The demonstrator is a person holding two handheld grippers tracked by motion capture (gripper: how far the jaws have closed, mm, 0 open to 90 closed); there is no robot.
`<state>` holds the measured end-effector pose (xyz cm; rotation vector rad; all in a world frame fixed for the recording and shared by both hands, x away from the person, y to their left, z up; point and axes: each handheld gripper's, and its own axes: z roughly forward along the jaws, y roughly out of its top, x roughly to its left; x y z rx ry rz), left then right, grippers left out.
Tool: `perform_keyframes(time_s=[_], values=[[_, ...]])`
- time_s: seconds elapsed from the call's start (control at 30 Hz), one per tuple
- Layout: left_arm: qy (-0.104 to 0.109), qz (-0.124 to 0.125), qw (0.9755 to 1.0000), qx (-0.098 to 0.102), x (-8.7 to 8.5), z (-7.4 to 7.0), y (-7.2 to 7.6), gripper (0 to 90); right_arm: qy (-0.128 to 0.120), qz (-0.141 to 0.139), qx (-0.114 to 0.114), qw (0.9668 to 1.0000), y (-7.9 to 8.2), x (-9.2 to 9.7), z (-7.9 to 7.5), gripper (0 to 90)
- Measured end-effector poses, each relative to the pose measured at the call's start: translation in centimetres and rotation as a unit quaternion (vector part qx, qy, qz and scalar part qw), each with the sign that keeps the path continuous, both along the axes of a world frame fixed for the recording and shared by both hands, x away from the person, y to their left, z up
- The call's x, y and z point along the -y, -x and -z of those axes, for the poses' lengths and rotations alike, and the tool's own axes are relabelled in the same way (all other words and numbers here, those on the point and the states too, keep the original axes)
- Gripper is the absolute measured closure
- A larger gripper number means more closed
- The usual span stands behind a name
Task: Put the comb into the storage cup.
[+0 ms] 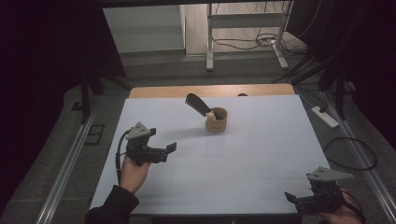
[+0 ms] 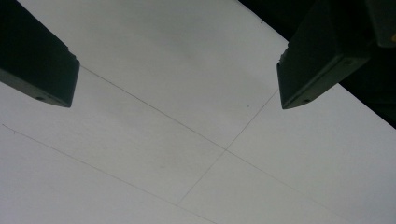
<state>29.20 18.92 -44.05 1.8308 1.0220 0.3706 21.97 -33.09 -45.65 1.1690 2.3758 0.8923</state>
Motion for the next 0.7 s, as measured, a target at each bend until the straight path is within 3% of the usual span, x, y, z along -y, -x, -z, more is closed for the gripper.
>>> perform_keyframes(time_s=[0.47,0.7], values=[[0.004,-0.008,0.9999,-0.006,-0.6,0.2,1.4,0.0,0.000,-0.001,0.000,1.0000,0.0,0.0,0.0,0.0],[-0.006,-0.011,0.9999,-0.011,-0.7,0.4,2.1,0.0,0.000,-0.001,-0.001,1.0000,0.0,0.0,0.0,0.0]])
